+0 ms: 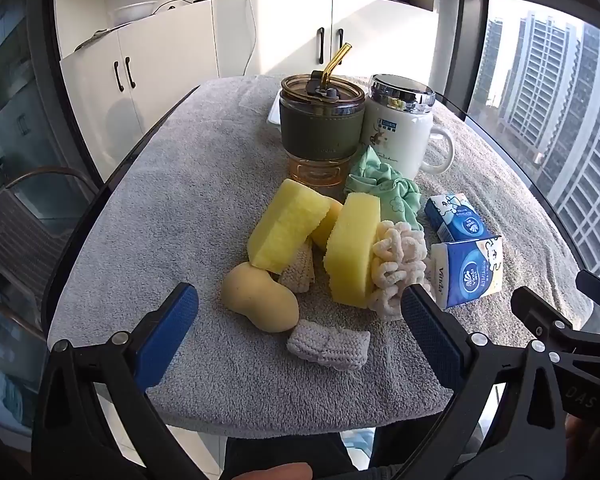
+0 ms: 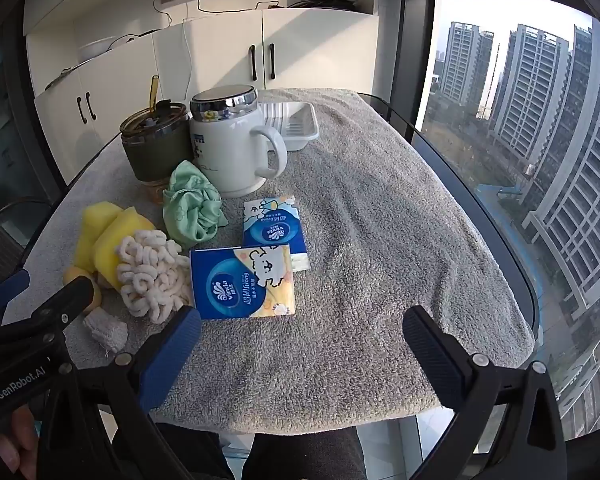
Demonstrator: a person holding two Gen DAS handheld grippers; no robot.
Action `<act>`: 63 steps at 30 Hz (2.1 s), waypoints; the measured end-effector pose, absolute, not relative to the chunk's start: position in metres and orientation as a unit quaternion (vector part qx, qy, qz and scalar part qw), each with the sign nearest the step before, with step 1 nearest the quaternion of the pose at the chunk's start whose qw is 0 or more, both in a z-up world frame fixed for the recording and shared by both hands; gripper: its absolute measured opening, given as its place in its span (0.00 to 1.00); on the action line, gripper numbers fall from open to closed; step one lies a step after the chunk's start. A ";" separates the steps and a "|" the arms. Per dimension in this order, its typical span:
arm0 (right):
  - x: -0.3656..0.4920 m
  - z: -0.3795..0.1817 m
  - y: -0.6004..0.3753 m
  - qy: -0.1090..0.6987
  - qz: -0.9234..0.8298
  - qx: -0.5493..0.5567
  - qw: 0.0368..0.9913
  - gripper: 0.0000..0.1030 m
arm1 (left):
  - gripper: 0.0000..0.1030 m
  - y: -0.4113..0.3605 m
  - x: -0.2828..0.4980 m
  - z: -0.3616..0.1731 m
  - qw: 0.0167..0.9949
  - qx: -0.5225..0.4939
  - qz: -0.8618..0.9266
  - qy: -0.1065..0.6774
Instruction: Organize soft objects
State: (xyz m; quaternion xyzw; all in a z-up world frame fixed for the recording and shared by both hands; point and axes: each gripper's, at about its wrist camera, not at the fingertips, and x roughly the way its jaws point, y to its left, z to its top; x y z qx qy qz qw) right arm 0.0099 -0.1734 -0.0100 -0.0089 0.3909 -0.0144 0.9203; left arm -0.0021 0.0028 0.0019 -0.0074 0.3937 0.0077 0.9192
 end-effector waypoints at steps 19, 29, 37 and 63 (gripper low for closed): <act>0.010 -0.010 -0.174 0.391 -0.014 -0.008 0.920 1.00 | 1.00 0.002 -0.001 0.001 0.919 -0.006 0.007 0.394; 0.009 -0.011 -0.172 0.392 -0.013 -0.008 0.920 1.00 | 1.00 0.002 -0.001 0.001 0.919 -0.005 0.008 0.394; 0.008 -0.013 -0.172 0.393 -0.013 -0.009 0.919 1.00 | 1.00 0.002 -0.001 0.000 0.919 -0.006 0.009 0.394; 0.008 -0.012 -0.171 0.394 -0.013 -0.009 0.919 1.00 | 1.00 0.001 -0.002 0.001 0.920 -0.007 0.004 0.391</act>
